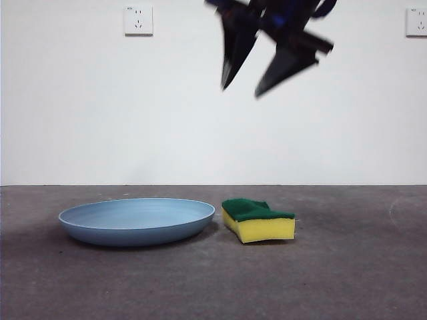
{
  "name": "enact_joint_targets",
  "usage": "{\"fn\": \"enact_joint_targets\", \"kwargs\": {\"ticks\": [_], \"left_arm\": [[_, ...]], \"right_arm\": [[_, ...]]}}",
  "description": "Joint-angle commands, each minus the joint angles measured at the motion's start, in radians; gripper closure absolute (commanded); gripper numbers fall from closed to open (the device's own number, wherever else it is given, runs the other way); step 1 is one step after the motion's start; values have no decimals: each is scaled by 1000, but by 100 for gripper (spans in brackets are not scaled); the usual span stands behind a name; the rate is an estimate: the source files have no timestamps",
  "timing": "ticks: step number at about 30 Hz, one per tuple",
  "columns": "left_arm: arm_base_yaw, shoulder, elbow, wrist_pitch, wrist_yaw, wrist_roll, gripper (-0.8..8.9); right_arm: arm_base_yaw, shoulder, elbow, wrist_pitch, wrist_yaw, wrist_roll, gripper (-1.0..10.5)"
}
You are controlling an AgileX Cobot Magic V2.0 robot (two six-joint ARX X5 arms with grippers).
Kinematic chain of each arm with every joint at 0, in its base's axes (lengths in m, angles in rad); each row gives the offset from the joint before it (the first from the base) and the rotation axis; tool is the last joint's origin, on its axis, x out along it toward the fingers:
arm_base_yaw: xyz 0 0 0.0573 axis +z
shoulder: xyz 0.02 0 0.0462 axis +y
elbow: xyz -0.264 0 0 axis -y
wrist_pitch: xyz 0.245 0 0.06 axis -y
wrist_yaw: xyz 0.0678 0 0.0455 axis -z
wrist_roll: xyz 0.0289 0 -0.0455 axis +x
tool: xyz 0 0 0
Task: Pick up the plate,pick up the cloth,clean the plate with the cloth
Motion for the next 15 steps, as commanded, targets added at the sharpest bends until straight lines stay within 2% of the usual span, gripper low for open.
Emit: {"fn": "enact_joint_targets", "kwargs": {"ticks": [1,7,12,15], "left_arm": [[-1,-8,-8,43,0,30,821],[0,-57,-29,88,-51,65,822],[1,-148,-107,126,-71,66,822],[1,-217,-173,150,-74,45,822]], "right_arm": [[2,-48,-7,6,-1,-33,958],[9,-172,-67,61,2,-51,958],[11,-315,-238,195,53,-44,958],[17,-418,-381,293,55,-18,958]]}}
